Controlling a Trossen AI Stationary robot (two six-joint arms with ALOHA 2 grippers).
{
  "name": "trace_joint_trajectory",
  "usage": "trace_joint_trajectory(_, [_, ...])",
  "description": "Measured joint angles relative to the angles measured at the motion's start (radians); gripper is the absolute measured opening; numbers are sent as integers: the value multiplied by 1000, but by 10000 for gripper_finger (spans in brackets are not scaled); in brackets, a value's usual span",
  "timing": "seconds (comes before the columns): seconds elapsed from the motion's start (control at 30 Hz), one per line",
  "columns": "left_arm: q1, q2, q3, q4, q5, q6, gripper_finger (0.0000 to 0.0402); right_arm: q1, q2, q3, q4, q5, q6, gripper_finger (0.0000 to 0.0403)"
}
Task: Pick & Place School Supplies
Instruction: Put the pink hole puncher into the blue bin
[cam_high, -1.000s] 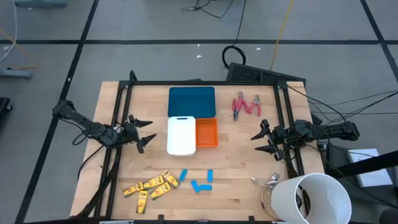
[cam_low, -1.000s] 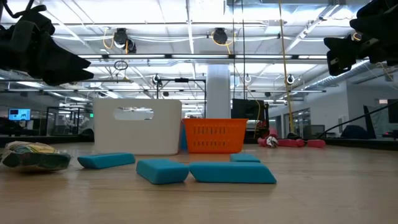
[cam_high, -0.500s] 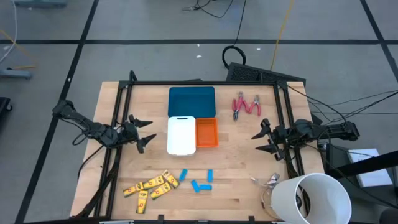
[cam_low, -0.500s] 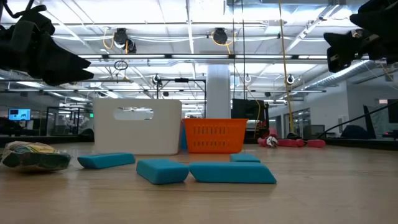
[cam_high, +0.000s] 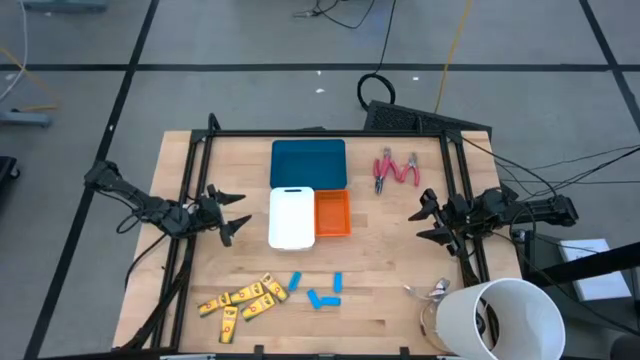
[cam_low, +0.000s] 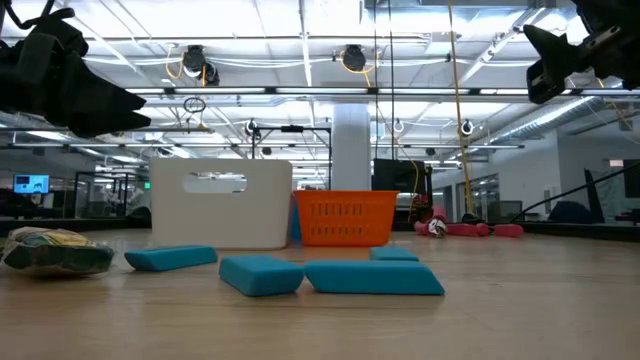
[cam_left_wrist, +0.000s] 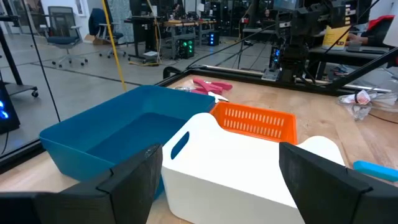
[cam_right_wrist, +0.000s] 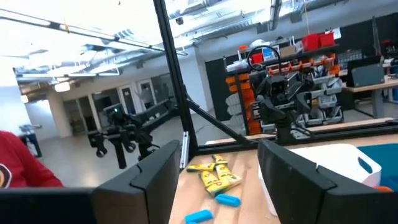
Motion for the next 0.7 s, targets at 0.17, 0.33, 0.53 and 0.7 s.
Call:
trace_joint_trajectory(0.17, [0,0,0,0,0,0,324,0,0,0,4,13,-64,210])
trace_joint_trajectory(0.33, [0,0,0,0,0,0,324,0,8,15,2,433,-117,211])
trace_joint_trajectory(0.53, [0,0,0,0,0,0,324,-14,214,189,-225,806,-103,229])
trace_joint_trajectory(0.7, [0,0,0,0,1,0,324,-123,522,379,-284,883,-97,242])
